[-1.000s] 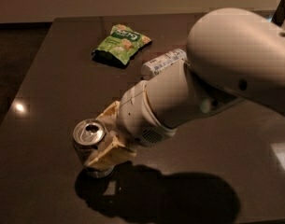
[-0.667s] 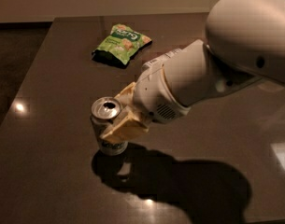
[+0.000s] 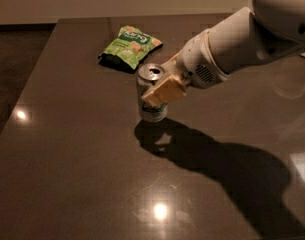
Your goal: Move 7up can near blue plastic bottle
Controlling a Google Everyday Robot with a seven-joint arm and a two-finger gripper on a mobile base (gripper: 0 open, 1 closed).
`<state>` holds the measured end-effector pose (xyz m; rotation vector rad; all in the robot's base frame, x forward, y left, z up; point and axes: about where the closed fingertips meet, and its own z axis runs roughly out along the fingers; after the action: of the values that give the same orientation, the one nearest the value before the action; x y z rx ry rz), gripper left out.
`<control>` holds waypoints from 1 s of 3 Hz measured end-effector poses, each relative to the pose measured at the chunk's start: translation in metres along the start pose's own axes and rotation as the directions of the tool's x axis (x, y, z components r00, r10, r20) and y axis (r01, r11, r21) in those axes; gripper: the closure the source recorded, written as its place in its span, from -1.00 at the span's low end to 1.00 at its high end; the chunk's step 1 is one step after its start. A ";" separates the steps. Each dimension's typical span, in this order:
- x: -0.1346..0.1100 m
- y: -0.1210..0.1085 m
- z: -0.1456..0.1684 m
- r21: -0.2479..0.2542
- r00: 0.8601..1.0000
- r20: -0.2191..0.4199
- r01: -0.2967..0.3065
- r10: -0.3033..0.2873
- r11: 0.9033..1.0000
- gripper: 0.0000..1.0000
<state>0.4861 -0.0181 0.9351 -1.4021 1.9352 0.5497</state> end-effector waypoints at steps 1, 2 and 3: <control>0.013 -0.043 -0.009 0.068 0.998 -0.002 -0.058 0.059 0.996 1.00; 0.025 -0.071 -0.011 0.103 0.996 0.000 -0.092 0.092 0.990 1.00; 0.035 -0.088 -0.008 0.121 0.995 -0.006 -0.099 0.100 0.988 0.67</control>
Offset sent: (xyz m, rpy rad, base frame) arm 0.0904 -0.0746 -0.0169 0.0055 -0.0005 -0.2033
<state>0.5599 -0.0755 0.9197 -1.2415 2.0214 0.4628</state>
